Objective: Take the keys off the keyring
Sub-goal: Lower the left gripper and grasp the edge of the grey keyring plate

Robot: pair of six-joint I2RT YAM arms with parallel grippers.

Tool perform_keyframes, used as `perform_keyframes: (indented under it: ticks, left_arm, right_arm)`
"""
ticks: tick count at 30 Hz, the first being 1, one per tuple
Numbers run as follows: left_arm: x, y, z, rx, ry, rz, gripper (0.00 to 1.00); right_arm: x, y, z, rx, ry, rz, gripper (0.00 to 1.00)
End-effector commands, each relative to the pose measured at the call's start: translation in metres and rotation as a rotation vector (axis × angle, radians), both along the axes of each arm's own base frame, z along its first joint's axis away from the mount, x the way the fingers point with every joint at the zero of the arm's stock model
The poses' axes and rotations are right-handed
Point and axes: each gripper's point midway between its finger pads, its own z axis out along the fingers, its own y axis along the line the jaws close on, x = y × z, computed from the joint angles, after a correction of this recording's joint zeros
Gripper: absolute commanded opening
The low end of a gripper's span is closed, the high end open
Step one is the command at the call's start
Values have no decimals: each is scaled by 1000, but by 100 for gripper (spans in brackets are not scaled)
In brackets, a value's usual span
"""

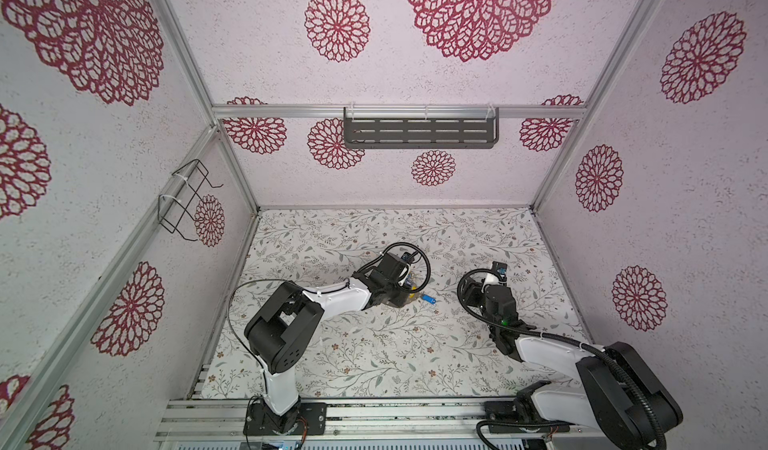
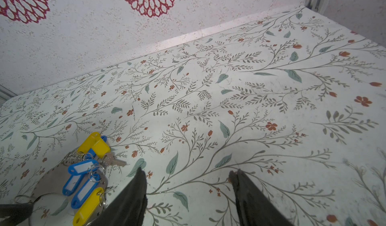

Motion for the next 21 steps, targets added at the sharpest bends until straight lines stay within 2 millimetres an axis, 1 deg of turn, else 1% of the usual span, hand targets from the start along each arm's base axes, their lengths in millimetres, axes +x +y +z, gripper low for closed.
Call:
perform_keyframes:
  ticks: [1, 8, 12, 13, 16, 21]
  left_arm:
    - [3, -18, 1, 7, -40, -46, 40]
    - [6, -27, -9, 47, -51, -77, 36]
    - [10, -30, -3, 52, -75, -78, 34]
    - [9, -28, -20, 75, -52, -80, 34]
    - [9, -31, -22, 82, -48, -85, 34]
    - [4, -35, -29, 95, -34, -102, 33]
  right_arm:
    - [4, -2, 14, 8, -49, -14, 68]
    - [4, -1, 14, 9, -48, -8, 69]
    - [4, -1, 15, 10, -50, -8, 69]
    - [4, -1, 16, 11, -51, -7, 69]
    - [4, -1, 15, 9, -49, -6, 70]
    - [4, -2, 17, 11, -55, -9, 71]
